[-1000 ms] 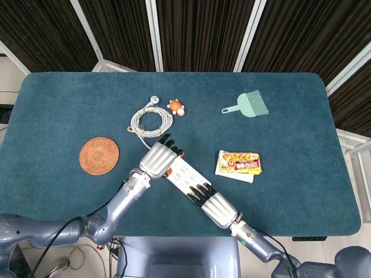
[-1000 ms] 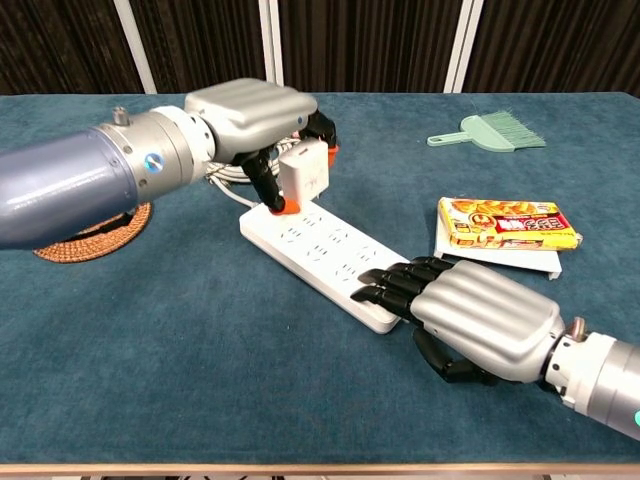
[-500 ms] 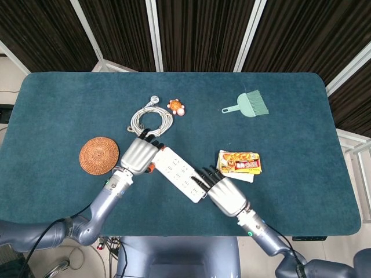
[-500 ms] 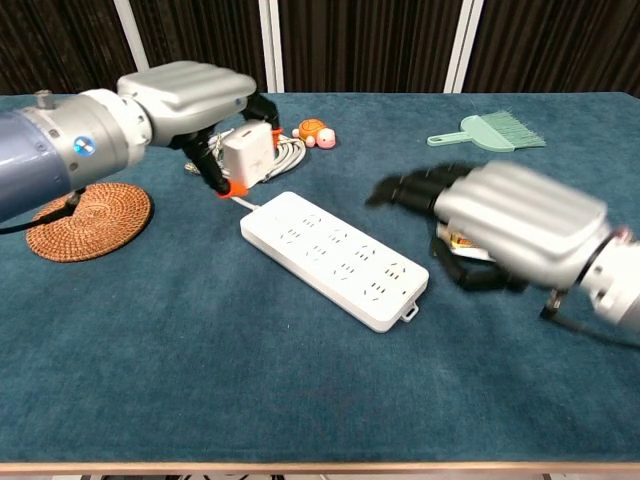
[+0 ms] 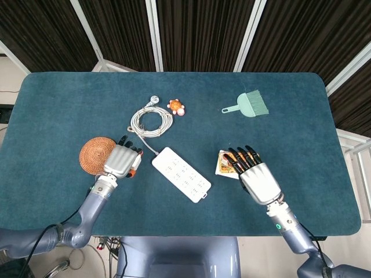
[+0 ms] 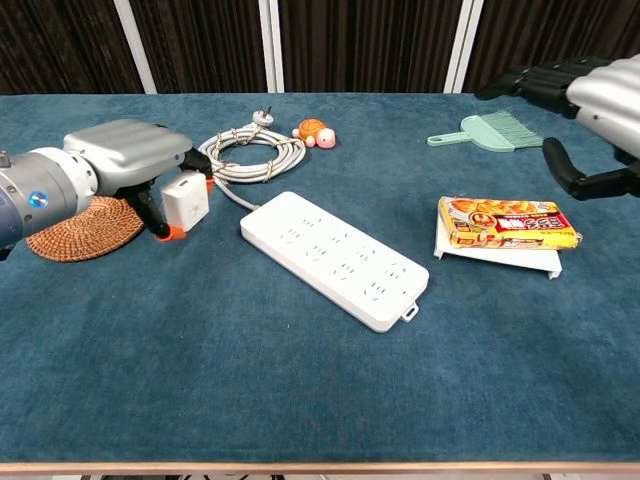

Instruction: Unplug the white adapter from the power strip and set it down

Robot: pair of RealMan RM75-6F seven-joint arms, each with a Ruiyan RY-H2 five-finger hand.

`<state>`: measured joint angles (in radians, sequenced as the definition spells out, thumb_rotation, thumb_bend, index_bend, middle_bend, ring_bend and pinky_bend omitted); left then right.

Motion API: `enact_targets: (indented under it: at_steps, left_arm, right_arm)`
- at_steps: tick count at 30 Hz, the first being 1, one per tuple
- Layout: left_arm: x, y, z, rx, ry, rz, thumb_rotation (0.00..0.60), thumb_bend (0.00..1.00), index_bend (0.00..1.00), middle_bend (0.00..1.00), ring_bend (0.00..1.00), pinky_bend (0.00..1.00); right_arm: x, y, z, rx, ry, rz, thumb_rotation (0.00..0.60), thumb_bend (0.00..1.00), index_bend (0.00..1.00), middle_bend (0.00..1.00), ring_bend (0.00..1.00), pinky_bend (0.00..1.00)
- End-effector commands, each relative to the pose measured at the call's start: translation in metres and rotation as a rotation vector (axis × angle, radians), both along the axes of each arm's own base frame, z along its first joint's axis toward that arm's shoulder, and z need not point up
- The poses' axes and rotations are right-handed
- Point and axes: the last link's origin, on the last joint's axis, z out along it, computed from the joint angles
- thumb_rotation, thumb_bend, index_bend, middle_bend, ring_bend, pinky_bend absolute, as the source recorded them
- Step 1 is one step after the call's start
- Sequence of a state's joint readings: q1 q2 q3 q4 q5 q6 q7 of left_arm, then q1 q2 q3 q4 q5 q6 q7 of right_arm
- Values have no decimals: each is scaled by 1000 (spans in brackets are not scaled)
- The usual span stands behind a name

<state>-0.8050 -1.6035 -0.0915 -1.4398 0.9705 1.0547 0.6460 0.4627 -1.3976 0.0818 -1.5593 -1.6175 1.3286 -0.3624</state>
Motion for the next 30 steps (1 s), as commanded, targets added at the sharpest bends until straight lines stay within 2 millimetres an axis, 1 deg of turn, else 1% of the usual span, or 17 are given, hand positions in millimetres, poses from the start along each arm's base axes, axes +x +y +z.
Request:
enact_targets:
  at_steps: [1,3,5,8,12,15,16,20,23,24,25,26,30]
  left_arm:
    - [-7,-1,5,21,-9,26,600,0,126,139,45,0]
    - [-13,-3,10,37,-21,44,600,0,100,118,40,0]
    - [-18,-5,15,49,-31,57,600,0,88,107,32,0]
    - [-31,-10,28,78,-57,83,600,0,76,83,7,0]
    - [-48,-22,46,113,-84,110,600,0,54,62,0,0]
    - [-65,-40,64,155,-135,145,600,0,51,60,0,0]
    - [-68,-45,67,162,-146,152,600,0,50,60,0,0]
    - [-93,-83,84,194,-210,206,600,0,34,58,0,0]
    - [-110,-110,98,236,-212,198,600,0,18,54,0,0]
    - [-112,-113,101,245,-212,196,600,0,13,52,0,0]
    - [-119,-124,109,272,-215,192,600,0,8,48,0,0]
    - [-124,-131,115,288,-220,193,600,0,4,44,0,0]
    - [-139,-155,132,328,-237,193,600,0,0,38,0,0]
  right_arm:
    - [-11,0,11,-40,-4,-50,600,451,1,27,16,37]
    - [-17,1,19,-67,-8,-85,600,413,0,4,0,13]
    - [-25,1,28,-95,-14,-122,600,398,0,0,0,0]
    - [-40,5,46,-147,-36,-191,600,382,0,0,0,0]
    - [-62,16,70,-200,-66,-269,600,345,0,0,0,0]
    - [-81,28,86,-244,-97,-331,600,314,0,0,0,0]
    - [-84,31,90,-252,-104,-341,600,301,0,0,0,0]
    - [-109,46,107,-293,-152,-412,600,272,0,0,0,0]
    - [-123,59,118,-317,-185,-442,600,270,0,0,0,0]
    - [-125,61,120,-320,-188,-445,600,269,0,0,0,0]
    - [-130,68,124,-327,-189,-448,600,268,0,0,0,0]
    - [-133,71,127,-330,-188,-447,600,265,0,0,0,0]
    - [-142,87,134,-327,-189,-438,600,251,0,0,0,0]
